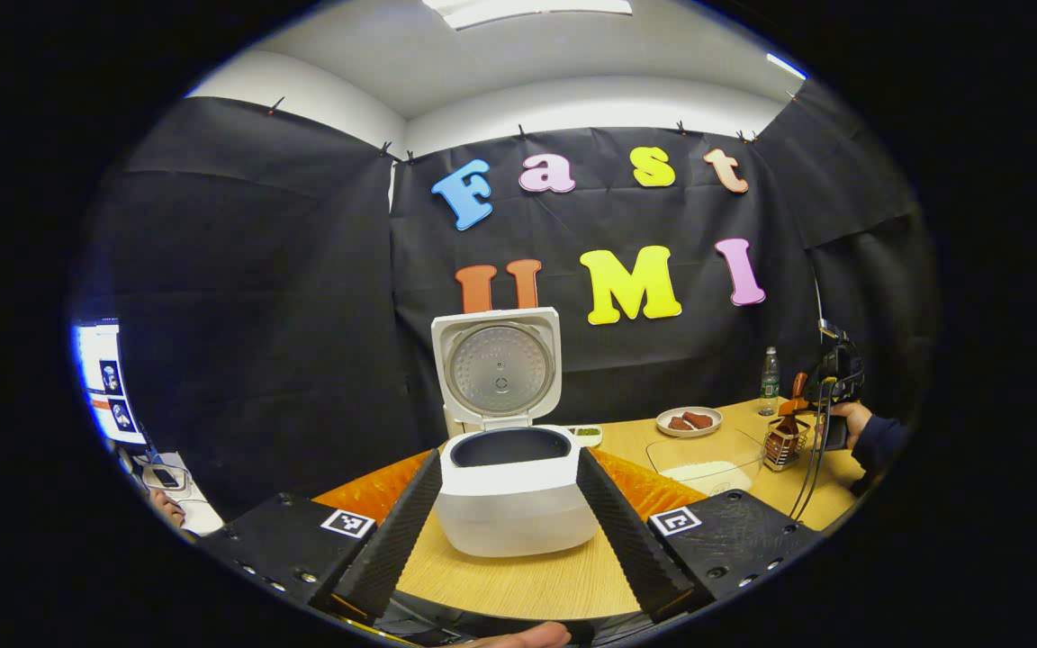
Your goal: Close the left gripper, press the button to open the rice cooker; take a wooden spoon from the chopstick holder with the right hand, scoop a spoonful of rice and pour it into the rice cooker, then put the wooden spoon back into the chopstick holder.
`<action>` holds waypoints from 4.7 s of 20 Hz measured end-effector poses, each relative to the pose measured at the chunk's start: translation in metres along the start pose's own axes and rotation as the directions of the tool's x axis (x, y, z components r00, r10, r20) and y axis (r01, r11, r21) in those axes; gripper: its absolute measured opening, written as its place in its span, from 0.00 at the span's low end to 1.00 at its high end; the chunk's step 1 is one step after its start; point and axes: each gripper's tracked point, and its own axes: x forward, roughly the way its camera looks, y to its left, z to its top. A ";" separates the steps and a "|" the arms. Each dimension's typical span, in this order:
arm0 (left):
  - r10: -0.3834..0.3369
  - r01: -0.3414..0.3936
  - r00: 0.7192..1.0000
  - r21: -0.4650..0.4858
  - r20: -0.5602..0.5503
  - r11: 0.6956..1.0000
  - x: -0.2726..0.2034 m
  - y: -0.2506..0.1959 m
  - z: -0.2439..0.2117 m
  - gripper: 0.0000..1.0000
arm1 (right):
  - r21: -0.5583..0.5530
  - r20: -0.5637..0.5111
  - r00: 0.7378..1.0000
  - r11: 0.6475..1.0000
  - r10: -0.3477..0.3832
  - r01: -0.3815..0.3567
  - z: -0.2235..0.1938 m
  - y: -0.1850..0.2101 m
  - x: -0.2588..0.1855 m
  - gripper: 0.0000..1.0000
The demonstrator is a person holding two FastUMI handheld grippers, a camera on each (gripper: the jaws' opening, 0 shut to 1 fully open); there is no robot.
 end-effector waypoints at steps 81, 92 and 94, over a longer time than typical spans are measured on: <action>0.024 -0.024 0.999 -0.001 0.046 1.000 -0.019 0.017 -0.012 0.95 | 0.866 0.295 0.841 0.244 0.454 -0.436 0.010 0.216 -0.089 0.09; 0.035 -0.032 0.998 -0.069 0.043 0.997 -0.033 0.042 -0.014 0.95 | 0.829 0.195 0.838 0.371 0.510 -0.419 0.013 0.311 -0.088 0.09; 0.036 -0.032 0.999 -0.082 0.037 0.996 -0.034 0.048 -0.018 0.95 | 0.803 0.164 0.836 0.422 0.523 -0.421 0.007 0.344 -0.082 0.09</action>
